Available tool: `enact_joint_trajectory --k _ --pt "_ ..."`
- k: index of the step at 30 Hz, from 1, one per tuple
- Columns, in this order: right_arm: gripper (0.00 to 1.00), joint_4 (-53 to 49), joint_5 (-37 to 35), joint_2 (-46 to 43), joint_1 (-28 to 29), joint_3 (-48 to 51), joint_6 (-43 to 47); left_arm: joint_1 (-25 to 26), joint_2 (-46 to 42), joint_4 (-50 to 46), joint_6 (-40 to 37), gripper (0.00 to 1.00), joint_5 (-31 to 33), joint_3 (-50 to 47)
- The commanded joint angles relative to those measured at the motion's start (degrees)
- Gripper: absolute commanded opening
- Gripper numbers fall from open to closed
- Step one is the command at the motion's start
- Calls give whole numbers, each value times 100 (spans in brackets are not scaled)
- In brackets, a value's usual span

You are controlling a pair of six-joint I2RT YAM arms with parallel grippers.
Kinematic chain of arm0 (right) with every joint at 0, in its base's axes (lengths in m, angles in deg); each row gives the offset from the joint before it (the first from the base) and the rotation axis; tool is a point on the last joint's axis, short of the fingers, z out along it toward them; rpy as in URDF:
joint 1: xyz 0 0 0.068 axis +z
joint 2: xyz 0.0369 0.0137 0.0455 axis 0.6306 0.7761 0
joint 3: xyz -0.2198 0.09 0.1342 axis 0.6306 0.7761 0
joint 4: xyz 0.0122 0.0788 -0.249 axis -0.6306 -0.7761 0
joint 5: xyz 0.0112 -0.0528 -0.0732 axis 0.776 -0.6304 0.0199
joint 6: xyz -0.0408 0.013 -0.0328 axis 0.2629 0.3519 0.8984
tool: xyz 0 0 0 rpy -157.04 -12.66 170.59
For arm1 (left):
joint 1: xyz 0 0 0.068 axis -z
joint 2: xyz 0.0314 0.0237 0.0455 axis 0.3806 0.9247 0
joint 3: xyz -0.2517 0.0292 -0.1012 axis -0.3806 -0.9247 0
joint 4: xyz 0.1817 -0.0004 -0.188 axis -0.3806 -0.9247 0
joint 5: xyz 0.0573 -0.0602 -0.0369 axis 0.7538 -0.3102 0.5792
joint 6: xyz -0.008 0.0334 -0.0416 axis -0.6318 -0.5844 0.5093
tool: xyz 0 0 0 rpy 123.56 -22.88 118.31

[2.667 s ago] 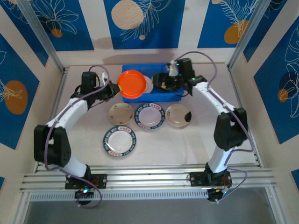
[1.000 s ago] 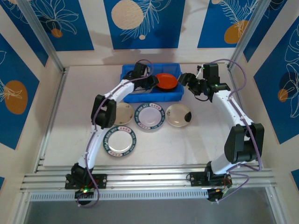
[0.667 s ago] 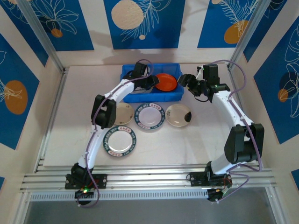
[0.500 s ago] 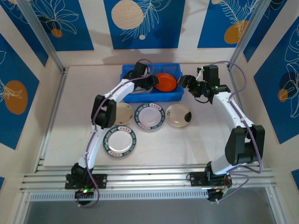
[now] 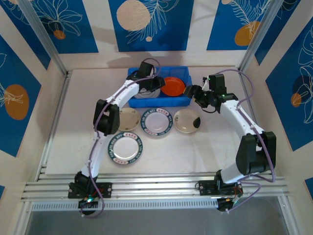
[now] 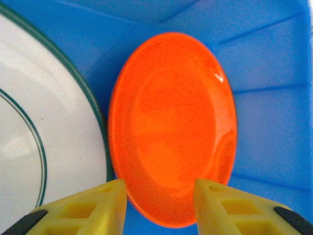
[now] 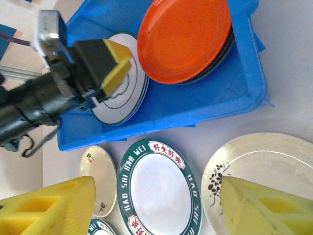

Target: Place the plates into the plastic bin on the countertop

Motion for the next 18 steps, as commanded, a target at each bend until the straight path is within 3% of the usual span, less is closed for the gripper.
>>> enact_joint_trajectory --k 1,18 --pt "69 85 -107 -230 -23 128 2 46 -445 -94 -224 42 92 231" --pt "65 -152 -159 -631 -190 554 145 121 145 395 -77 37 -153 239"
